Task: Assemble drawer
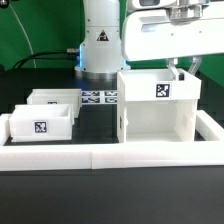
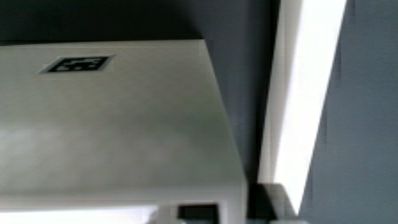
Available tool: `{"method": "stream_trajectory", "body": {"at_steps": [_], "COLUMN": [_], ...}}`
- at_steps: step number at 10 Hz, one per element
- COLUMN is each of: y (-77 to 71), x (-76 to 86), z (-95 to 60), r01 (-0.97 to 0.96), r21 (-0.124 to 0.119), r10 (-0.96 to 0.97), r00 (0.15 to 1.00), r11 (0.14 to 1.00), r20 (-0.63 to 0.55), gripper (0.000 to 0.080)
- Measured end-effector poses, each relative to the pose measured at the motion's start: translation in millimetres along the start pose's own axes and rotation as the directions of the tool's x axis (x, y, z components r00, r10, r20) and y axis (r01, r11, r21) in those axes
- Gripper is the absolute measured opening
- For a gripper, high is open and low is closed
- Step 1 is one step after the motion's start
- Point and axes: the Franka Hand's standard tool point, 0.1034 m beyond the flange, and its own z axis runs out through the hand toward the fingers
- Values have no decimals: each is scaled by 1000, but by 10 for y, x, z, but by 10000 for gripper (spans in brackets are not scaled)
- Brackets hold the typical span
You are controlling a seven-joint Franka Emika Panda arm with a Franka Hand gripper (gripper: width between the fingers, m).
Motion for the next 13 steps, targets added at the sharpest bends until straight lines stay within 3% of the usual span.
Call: {"method": "stream_trajectory", "body": {"at_steps": [7,13], "y": [-69,-157], "x": [56,179], "z": [-45,-71], "r01": [-286,-674], "r21": [30,63], "r10": [286,676], "r00": [958,737], "r11": [958,736], "r20": [-14,-2], "gripper": [38,38]}}
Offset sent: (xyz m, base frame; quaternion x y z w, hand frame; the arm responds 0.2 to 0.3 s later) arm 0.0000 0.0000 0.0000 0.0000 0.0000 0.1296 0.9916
